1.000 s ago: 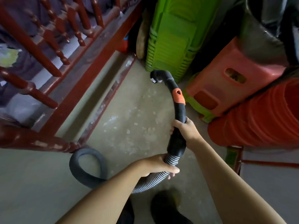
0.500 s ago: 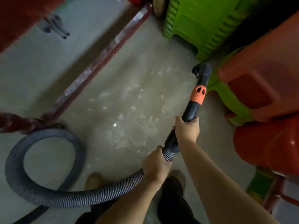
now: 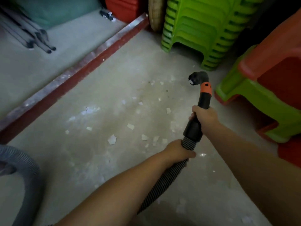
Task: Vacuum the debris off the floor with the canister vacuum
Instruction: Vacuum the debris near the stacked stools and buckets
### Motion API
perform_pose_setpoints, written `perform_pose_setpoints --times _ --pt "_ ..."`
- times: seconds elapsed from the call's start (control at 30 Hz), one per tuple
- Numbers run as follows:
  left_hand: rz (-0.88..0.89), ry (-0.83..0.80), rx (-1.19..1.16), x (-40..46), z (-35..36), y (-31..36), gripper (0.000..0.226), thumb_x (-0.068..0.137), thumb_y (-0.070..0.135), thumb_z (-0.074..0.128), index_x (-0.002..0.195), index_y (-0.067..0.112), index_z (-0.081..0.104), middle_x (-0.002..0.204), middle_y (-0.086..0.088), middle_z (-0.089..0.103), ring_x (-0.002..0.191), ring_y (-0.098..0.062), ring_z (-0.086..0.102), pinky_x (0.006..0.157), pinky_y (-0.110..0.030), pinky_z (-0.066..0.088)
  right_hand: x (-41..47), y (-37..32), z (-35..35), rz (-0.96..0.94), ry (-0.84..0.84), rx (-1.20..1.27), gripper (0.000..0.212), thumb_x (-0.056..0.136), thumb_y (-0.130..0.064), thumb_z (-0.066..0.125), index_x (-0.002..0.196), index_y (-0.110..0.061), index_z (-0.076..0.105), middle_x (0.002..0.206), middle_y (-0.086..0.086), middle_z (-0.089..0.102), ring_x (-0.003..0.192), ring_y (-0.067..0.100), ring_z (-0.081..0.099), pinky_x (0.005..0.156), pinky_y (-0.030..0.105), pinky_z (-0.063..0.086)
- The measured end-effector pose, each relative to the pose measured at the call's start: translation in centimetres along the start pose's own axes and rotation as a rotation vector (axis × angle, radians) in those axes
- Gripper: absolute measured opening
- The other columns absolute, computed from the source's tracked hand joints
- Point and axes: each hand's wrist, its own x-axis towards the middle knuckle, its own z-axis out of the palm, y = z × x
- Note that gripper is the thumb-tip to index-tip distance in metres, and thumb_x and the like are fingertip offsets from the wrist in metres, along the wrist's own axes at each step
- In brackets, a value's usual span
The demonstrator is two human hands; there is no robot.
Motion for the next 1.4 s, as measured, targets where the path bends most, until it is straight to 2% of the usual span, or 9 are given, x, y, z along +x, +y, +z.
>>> perform_pose_setpoints --times 0.07,0.2,0.3,0.4,0.53,0.73,0.97,1.23,1.4 --pt "0.052 0.029 -0.023 0.9 0.3 0.7 0.015 0.083 0.016 0.068 0.081 0.016 0.053 0.075 -0.008 0.060 0.058 -0.021 0.059 0.064 -0.034 0.055 1.5 -0.9 -0.3 0.041 -0.028 -0.014 0.016 0.085 -0.003 0.063 0.084 -0.006 0.047 0.062 0.008 0.053 0.043 0.017 0.052 0.053 0.033 0.052" --pt "0.001 -0.001 -0.075 0.1 1.6 2.4 0.018 0.082 0.013 0.069 0.092 0.006 0.054 0.079 -0.013 0.059 0.058 -0.024 0.058 0.059 -0.035 0.055 1.7 -1.9 -1.2 0.056 -0.047 -0.062 0.018 0.084 -0.002 0.063 0.083 -0.004 0.045 0.059 0.009 0.053 0.037 0.016 0.052 0.056 0.034 0.052" --pt "-0.056 -0.018 -0.094 -0.9 2.5 2.0 0.015 0.084 0.012 0.067 0.082 0.008 0.053 0.072 -0.010 0.057 0.052 -0.021 0.055 0.050 -0.030 0.051 1.3 -0.9 -1.8 0.116 -0.005 -0.083 0.018 0.083 -0.003 0.064 0.088 -0.002 0.047 0.051 0.008 0.055 0.032 0.015 0.052 0.054 0.035 0.050" --pt "-0.091 -0.019 -0.063 -0.1 1.9 -0.7 0.014 0.084 0.011 0.068 0.085 0.008 0.054 0.072 -0.010 0.057 0.055 -0.022 0.055 0.059 -0.033 0.054 1.5 2.2 -1.2 0.180 0.032 -0.018 0.020 0.081 -0.003 0.063 0.093 -0.004 0.047 0.057 0.009 0.055 0.035 0.016 0.052 0.057 0.034 0.052" --pt "-0.112 0.073 -0.049 0.5 0.2 -3.4 0.023 0.082 0.012 0.069 0.099 0.005 0.055 0.073 -0.011 0.058 0.057 -0.023 0.056 0.075 -0.041 0.057 1.0 4.7 1.8 0.138 0.055 0.037 0.023 0.084 -0.003 0.061 0.101 -0.003 0.046 0.063 0.008 0.054 0.047 0.018 0.052 0.059 0.033 0.054" --pt "-0.097 0.190 -0.073 -0.2 -0.6 -4.3 0.015 0.082 0.012 0.067 0.080 0.012 0.052 0.071 -0.009 0.057 0.055 -0.022 0.056 0.074 -0.039 0.057 0.0 3.7 4.3 0.098 -0.054 0.030 0.024 0.085 -0.002 0.061 0.103 0.000 0.046 0.062 0.009 0.053 0.046 0.017 0.050 0.056 0.031 0.053" --pt "-0.033 0.243 -0.014 -0.7 -0.6 -4.0 0.017 0.081 0.011 0.065 0.077 0.013 0.049 0.071 -0.010 0.057 0.060 -0.026 0.057 0.075 -0.044 0.058 -0.6 3.1 4.6 0.072 -0.211 0.037 0.022 0.085 -0.002 0.061 0.101 -0.002 0.047 0.060 0.008 0.053 0.045 0.017 0.050 0.049 0.028 0.052" --pt "0.009 0.108 0.111 1.3 -0.7 0.1 0.016 0.083 0.016 0.067 0.078 0.013 0.051 0.071 -0.007 0.059 0.055 -0.020 0.057 0.060 -0.030 0.055 3.8 2.2 0.2 0.098 0.090 0.194 0.018 0.081 -0.004 0.060 0.096 -0.004 0.050 0.057 0.005 0.056 0.035 0.012 0.053 0.047 0.026 0.050" --pt "-0.050 0.109 -0.002 2.6 0.1 0.2 0.017 0.083 0.014 0.067 0.092 0.006 0.055 0.072 -0.010 0.058 0.056 -0.023 0.056 0.072 -0.037 0.057 5.1 2.2 0.5 0.147 0.046 0.146 0.013 0.082 -0.002 0.059 0.086 -0.006 0.047 0.059 0.005 0.053 0.038 0.013 0.052 0.045 0.026 0.049"
